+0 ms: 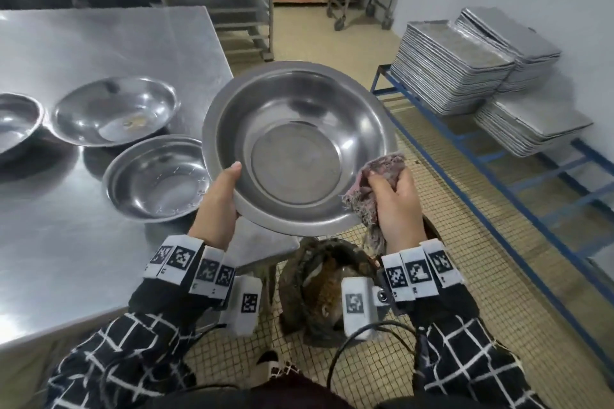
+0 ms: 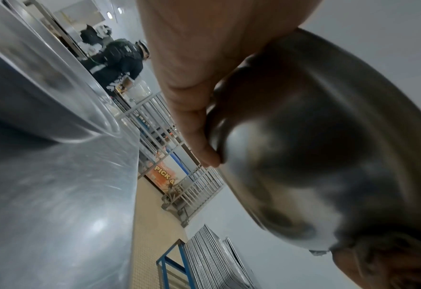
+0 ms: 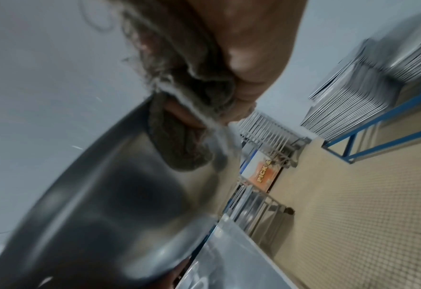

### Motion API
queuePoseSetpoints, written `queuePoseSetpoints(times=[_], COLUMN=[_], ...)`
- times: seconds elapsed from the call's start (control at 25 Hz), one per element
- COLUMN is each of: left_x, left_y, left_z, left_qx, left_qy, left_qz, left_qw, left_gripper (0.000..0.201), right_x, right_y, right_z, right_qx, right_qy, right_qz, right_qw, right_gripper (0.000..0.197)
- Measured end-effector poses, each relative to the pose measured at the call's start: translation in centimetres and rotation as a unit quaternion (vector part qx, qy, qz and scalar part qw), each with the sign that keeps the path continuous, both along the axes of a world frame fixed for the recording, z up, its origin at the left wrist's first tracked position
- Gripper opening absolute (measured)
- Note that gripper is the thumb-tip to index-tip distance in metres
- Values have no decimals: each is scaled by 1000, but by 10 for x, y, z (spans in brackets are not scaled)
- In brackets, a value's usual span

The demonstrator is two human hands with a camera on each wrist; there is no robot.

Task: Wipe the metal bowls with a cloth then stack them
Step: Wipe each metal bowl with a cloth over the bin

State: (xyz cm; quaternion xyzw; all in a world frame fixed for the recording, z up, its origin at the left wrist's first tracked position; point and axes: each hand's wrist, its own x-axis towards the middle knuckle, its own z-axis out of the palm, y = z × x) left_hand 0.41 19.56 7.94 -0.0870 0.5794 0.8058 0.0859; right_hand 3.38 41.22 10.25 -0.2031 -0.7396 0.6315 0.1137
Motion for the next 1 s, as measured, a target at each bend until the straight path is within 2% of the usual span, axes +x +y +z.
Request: queuePoseSetpoints(times=[0.2,0.4,0.44,0.52,0.56,0.64,0.68,0.72,0.84,1.0], left_x=[64,132,142,160,167,175,178,180,179,161], left_y=[-42,-109,-126,-161,-178,-213,-232,-252,-309,-376], left_z=[-4,-12,-12,-12,-11,-10,-7,-7,-8,-27], left_qx=[-60,-127,-135,-155,-160,-169,-178,-204,-295,-352], left_qy=[8,1,2,8,16,19,17,11,-12,-22], left_qz=[120,185,196,217,228,282,309,322,307,267], left_qw=[991,975,971,964,960,944,934,924,905,897], left_gripper=[27,17,25,56,54,18,7,4,20,32], right_x=[26,51,53,55,55,54,54,55,56,49], right_y=[-59,-130,-148,-184,-201,-229,-245,-260,-303,-352], right_z=[-8,-13,-14,-15,-16,-19,-22,-25,-35,-48], right_qx=[-25,-4,2,17,21,24,25,30,36,55], right_qy=[4,-22,-29,-35,-35,-33,-34,-36,-46,-55], right_qz=[44,137,161,201,216,240,251,261,267,254], right_qw=[999,990,987,979,975,970,967,964,962,964], right_gripper=[22,20,20,22,23,26,26,25,24,35])
